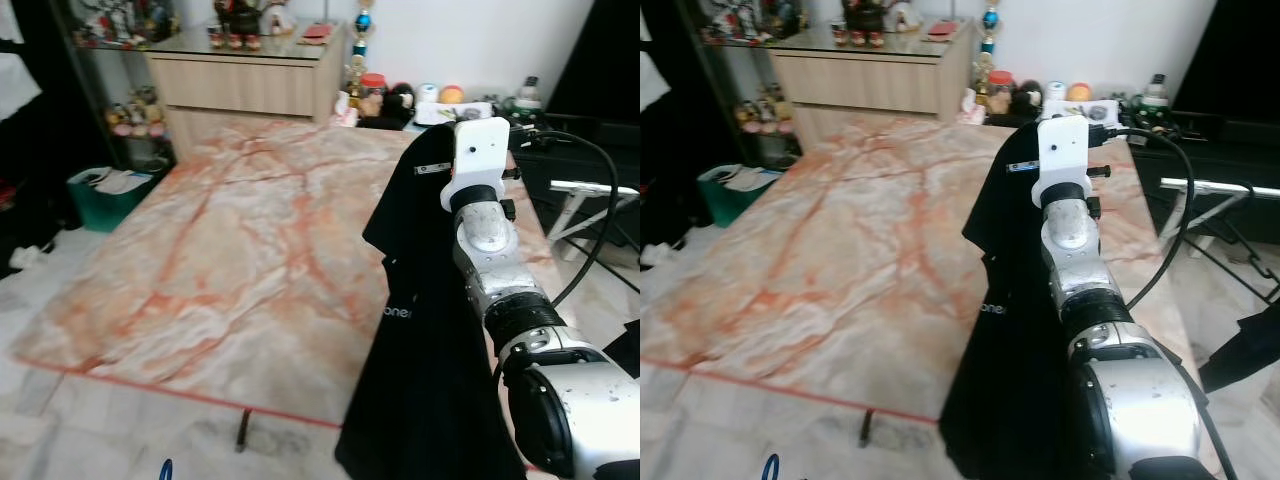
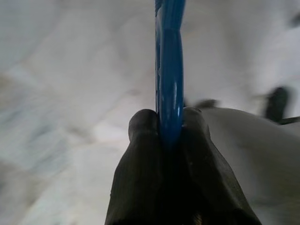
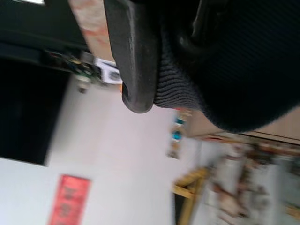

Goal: Hang hanger

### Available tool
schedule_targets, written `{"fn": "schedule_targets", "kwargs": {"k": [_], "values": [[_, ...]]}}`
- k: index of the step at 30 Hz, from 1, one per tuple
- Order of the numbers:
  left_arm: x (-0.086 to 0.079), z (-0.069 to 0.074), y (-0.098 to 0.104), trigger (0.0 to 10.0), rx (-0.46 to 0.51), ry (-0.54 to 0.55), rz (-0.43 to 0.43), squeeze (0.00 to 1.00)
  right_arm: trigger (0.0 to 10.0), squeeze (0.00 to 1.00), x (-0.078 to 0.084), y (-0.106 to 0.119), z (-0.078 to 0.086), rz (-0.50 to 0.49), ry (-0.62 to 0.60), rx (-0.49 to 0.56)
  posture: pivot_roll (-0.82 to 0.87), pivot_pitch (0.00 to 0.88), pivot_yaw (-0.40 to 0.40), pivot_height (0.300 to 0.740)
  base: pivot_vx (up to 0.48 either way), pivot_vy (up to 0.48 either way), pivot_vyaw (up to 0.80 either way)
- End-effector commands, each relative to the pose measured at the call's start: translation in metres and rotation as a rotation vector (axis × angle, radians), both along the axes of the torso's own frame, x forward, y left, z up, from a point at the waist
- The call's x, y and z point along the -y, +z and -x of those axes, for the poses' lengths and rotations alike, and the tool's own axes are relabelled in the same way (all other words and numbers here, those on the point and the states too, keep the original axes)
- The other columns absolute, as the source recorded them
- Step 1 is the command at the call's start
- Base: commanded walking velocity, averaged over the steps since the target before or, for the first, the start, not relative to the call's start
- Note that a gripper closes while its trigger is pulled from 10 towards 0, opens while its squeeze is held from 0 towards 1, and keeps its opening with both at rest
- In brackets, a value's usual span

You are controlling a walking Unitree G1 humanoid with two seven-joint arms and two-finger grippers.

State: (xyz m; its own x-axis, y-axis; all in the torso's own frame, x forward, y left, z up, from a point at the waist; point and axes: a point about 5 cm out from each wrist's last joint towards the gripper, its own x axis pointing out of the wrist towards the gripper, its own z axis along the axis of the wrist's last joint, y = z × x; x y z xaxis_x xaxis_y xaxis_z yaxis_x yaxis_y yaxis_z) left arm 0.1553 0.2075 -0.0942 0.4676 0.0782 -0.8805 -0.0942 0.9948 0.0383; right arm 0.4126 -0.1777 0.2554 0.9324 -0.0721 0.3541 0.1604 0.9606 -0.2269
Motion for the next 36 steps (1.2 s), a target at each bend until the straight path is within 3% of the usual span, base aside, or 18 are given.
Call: {"fn": "schedule_targets", "kwargs": {"k": [1, 5, 7, 10, 12, 14, 16, 21, 26, 30, 32, 33, 34, 35, 36], "values": [[-0.014, 0.005, 0.001, 10.0, -0.011, 0.017, -0.034, 0.00, 10.0, 0.00, -0.014, 0.021, -0.001, -0.020, 0.042, 0.079, 0.13, 0.000, 0.006, 0.740, 0.266, 0.000, 0.00], [-0.013, 0.006, 0.000, 10.0, -0.011, 0.021, -0.029, 0.00, 10.0, 0.00, -0.014, 0.008, 0.001, -0.036, 0.049, 0.057, 0.13, 0.000, 0.004, 0.740, 0.000, 0.000, 0.00], [-0.013, 0.006, 0.000, 10.0, -0.017, 0.013, -0.032, 0.00, 10.0, 0.00, -0.013, -0.020, 0.006, -0.030, 0.054, -0.011, 0.13, 0.005, 0.003, 0.740, 0.000, 0.000, 0.00], [-0.013, 0.006, 0.000, 10.0, -0.018, 0.011, -0.032, 0.00, 10.0, 0.00, -0.011, -0.033, 0.009, -0.034, 0.055, -0.040, 0.13, 0.008, 0.001, 0.740, 0.000, 0.000, 0.00], [-0.013, 0.007, 0.000, 10.0, -0.020, 0.010, -0.029, 0.00, 10.0, 0.00, -0.005, -0.065, 0.018, -0.056, 0.046, -0.123, 0.13, 0.012, -0.001, 0.740, 0.000, 0.000, 0.00], [-0.012, 0.007, 0.000, 10.0, -0.020, 0.010, -0.029, 0.00, 10.0, 0.00, -0.003, -0.071, 0.020, -0.060, 0.045, -0.137, 0.13, 0.014, -0.001, 0.740, 0.000, 0.000, 0.00], [-0.012, 0.007, 0.000, 10.0, -0.024, 0.007, -0.027, 0.00, 10.0, 0.00, 0.003, -0.102, 0.034, -0.092, 0.028, -0.226, 0.12, 0.018, -0.001, 0.740, 0.000, 0.000, 0.00], [-0.012, 0.007, -0.001, 10.0, -0.024, 0.005, -0.026, 0.00, 10.0, 0.00, 0.009, -0.120, 0.049, -0.123, 0.011, -0.262, 0.12, 0.020, -0.003, 0.740, 0.000, 0.000, 0.00], [-0.012, 0.008, -0.001, 10.0, -0.025, 0.003, -0.025, 0.00, 10.0, 0.00, 0.014, -0.123, 0.072, -0.137, -0.013, -0.263, 0.12, 0.021, -0.010, 0.740, 0.000, 0.000, 0.00], [-0.012, 0.008, -0.001, 10.0, -0.028, -0.006, -0.023, 0.00, 10.0, 0.00, 0.004, -0.131, 0.095, -0.153, 0.023, -0.316, 0.11, 0.022, -0.010, 0.740, 0.000, 0.000, 0.00], [-0.012, 0.008, -0.001, 10.0, -0.027, -0.006, -0.023, 0.00, 10.0, 0.00, 0.003, -0.134, 0.100, -0.150, 0.029, -0.330, 0.11, 0.020, -0.013, 0.740, 0.000, 0.000, 0.00], [-0.012, 0.008, -0.001, 10.0, -0.027, -0.006, -0.023, 0.00, 10.0, 0.09, 0.001, -0.137, 0.105, -0.149, 0.037, -0.350, 0.11, 0.020, -0.013, 0.740, 0.000, 0.000, 0.00], [-0.012, 0.008, -0.001, 10.0, -0.027, -0.007, -0.023, 0.00, 10.0, 0.09, 0.000, -0.139, 0.109, -0.149, 0.041, -0.362, 0.11, 0.020, -0.013, 0.740, 0.000, 0.000, 0.00], [-0.012, 0.007, -0.001, 10.0, -0.026, -0.006, -0.023, 0.00, 10.0, 0.95, 0.000, -0.141, 0.114, -0.148, 0.043, -0.380, 0.11, 0.016, -0.014, 0.740, 0.000, 0.000, 0.00], [-0.012, 0.007, -0.001, 10.0, -0.026, -0.006, -0.023, 0.00, 10.0, 0.95, 0.000, -0.141, 0.114, -0.148, 0.043, -0.380, 0.11, 0.016, -0.014, 0.740, 0.000, 0.000, 0.00]]}}
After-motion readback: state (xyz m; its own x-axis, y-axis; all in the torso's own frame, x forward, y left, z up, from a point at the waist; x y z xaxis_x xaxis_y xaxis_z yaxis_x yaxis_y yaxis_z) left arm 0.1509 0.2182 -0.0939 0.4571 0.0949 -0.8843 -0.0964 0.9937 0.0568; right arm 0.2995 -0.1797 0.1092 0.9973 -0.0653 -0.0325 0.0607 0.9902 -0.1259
